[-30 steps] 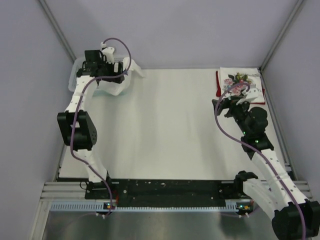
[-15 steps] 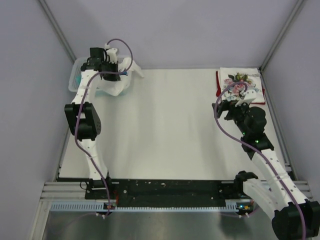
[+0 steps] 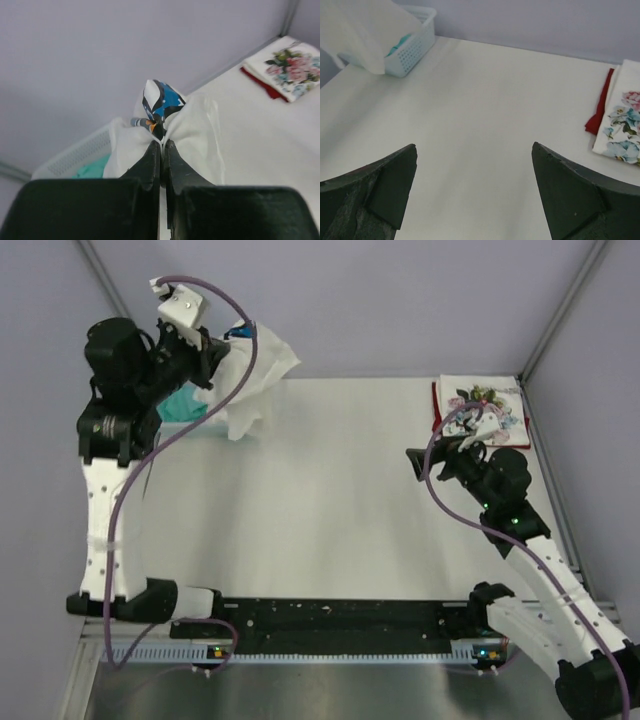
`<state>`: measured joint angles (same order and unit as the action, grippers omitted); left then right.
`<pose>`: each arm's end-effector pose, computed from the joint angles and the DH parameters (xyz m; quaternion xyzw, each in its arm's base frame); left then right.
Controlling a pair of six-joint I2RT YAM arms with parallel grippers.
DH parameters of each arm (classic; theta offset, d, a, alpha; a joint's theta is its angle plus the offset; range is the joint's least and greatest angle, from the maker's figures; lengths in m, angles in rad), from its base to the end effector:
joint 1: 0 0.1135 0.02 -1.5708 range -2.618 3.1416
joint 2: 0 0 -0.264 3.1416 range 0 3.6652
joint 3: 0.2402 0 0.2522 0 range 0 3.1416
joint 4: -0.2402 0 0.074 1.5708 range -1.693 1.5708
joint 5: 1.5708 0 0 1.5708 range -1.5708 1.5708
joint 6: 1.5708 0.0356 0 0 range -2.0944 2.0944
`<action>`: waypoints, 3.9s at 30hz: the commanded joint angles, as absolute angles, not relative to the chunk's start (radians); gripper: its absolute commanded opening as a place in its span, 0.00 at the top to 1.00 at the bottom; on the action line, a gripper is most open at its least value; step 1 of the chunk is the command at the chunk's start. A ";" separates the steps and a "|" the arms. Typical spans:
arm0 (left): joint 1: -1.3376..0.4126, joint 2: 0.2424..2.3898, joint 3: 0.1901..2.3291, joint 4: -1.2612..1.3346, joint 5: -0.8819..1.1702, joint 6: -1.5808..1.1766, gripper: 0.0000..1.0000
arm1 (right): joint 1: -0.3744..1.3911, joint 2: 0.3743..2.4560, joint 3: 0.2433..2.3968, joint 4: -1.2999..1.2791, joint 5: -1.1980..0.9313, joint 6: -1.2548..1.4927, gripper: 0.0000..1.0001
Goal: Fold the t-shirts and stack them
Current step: Grab crumpled tshirt from bin with the left arm, then move the tshirt to the center of the board, then flatten out the tshirt
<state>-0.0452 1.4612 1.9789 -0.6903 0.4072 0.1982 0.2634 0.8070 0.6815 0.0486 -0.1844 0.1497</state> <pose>0.2785 -0.0267 0.5310 0.2202 0.7283 -0.1061 0.6402 0.1881 0.0575 0.3247 -0.1040 0.7259 0.2049 0.6483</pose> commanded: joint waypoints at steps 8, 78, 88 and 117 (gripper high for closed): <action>-0.451 1.255 1.759 -0.899 0.595 0.371 1.00 | 0.336 0.859 0.864 -0.060 -0.232 0.236 0.03; -0.830 1.089 0.474 -0.585 0.380 0.985 0.42 | 0.824 0.957 0.867 -0.551 0.055 0.605 1.00; -0.816 1.112 0.586 -0.422 -0.172 0.746 1.00 | 0.678 0.922 1.205 -0.676 0.176 0.388 1.00; -0.477 1.005 1.681 -0.913 -0.370 0.765 1.00 | 0.670 0.983 1.979 -0.908 0.410 0.046 1.00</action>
<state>-0.4843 0.9924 1.7161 -0.9138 -0.3317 0.7582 0.6781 0.9226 1.9953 -0.9215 0.3820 0.0673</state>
